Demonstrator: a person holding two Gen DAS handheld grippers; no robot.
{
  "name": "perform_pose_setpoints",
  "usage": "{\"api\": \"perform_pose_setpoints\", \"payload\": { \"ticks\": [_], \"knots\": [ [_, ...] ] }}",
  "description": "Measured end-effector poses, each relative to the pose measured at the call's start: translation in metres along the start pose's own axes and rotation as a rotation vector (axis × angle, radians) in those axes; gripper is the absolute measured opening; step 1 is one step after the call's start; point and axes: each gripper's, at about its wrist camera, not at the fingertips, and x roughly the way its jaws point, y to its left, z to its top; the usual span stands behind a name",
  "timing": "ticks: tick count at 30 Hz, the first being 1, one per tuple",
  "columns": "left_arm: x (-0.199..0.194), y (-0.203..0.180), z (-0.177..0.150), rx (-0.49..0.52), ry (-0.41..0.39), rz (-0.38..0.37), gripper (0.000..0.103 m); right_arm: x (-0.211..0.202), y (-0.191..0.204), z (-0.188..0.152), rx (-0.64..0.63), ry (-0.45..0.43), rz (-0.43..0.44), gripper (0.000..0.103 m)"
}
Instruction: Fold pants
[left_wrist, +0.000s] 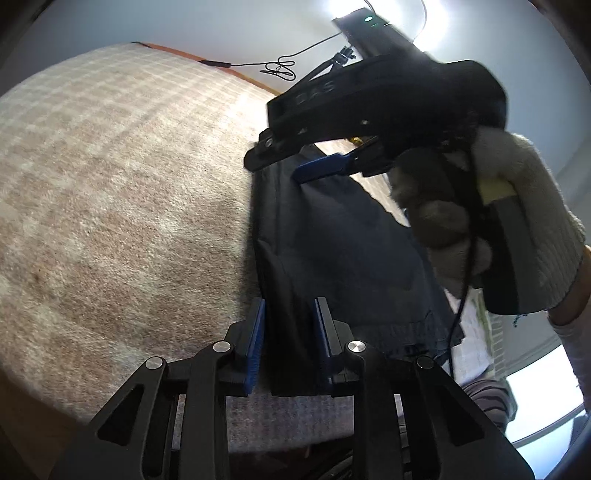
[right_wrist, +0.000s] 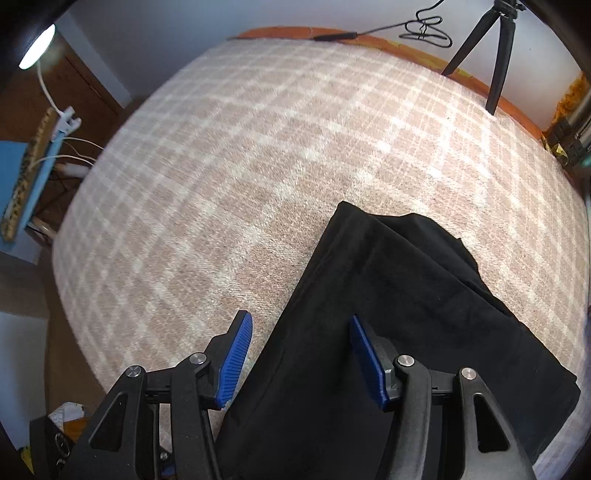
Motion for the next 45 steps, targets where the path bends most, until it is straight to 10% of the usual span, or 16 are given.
{"api": "perform_pose_setpoints", "payload": {
  "ticks": [8, 12, 16, 20, 23, 25, 32, 37, 45],
  "knots": [
    [-0.012, -0.008, 0.004, 0.033, -0.024, -0.029, 0.022, 0.022, 0.021, 0.008, -0.059, 0.064, -0.112, 0.058],
    [-0.012, -0.015, 0.006, 0.061, -0.021, 0.002, 0.022, 0.021, 0.026, 0.006, -0.087, 0.05, -0.141, 0.033],
    [-0.007, -0.014, 0.011, 0.048, -0.003, 0.061, 0.064, 0.018, 0.019, 0.002, -0.079, 0.029, -0.104, 0.017],
    [-0.002, -0.01, 0.014, 0.015, 0.011, 0.07, 0.065, 0.011, 0.003, -0.006, -0.034, -0.002, -0.04, 0.007],
    [0.006, -0.018, 0.017, 0.026, 0.02, 0.065, 0.054, 0.002, -0.01, -0.011, 0.008, -0.032, 0.013, 0.003],
    [0.01, -0.028, 0.021, 0.05, 0.034, 0.044, 0.017, -0.004, -0.021, -0.015, 0.035, -0.057, 0.051, 0.002],
    [0.004, -0.074, 0.031, 0.169, 0.018, -0.022, 0.015, -0.041, -0.059, -0.034, 0.119, -0.152, 0.153, 0.001],
    [-0.006, -0.1, 0.039, 0.199, 0.029, -0.051, 0.058, -0.074, -0.079, -0.052, 0.163, -0.232, 0.207, 0.001],
    [-0.039, -0.106, 0.054, 0.273, -0.068, 0.012, 0.058, -0.111, -0.141, -0.095, 0.258, -0.335, 0.26, 0.001]
  ]
}}
